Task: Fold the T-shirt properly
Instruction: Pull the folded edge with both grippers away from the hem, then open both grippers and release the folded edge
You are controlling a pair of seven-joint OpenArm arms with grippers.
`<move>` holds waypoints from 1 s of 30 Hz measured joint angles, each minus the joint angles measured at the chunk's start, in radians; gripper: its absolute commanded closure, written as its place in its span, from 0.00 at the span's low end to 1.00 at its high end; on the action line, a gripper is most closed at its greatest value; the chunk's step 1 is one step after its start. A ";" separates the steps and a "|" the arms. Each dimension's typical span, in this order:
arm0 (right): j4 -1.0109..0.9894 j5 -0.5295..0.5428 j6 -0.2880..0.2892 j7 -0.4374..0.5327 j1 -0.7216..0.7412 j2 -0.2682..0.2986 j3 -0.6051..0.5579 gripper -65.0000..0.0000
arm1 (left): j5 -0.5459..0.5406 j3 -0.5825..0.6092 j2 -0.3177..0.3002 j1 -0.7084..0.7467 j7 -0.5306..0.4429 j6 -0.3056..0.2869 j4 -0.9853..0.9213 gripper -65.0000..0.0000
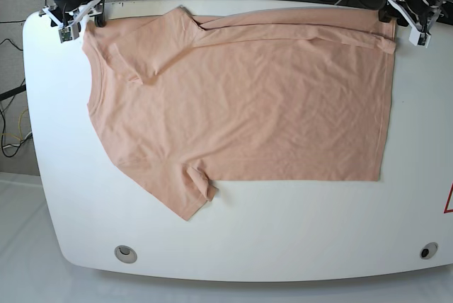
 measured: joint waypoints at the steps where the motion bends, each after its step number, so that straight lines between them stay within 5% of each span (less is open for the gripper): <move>1: 0.001 0.000 0.000 0.000 0.002 0.000 -0.001 0.48 | 0.000 0.000 -0.001 -0.003 0.003 0.000 0.000 0.53; 16: 0.016 0.028 0.000 -0.012 0.008 -0.010 0.018 0.47 | 0.040 0.000 -0.011 -0.038 -0.007 0.000 0.010 0.53; 30: 0.069 0.187 -0.001 -0.042 0.047 0.019 0.048 0.47 | 0.040 -0.021 -0.005 -0.050 -0.003 -0.005 0.094 0.53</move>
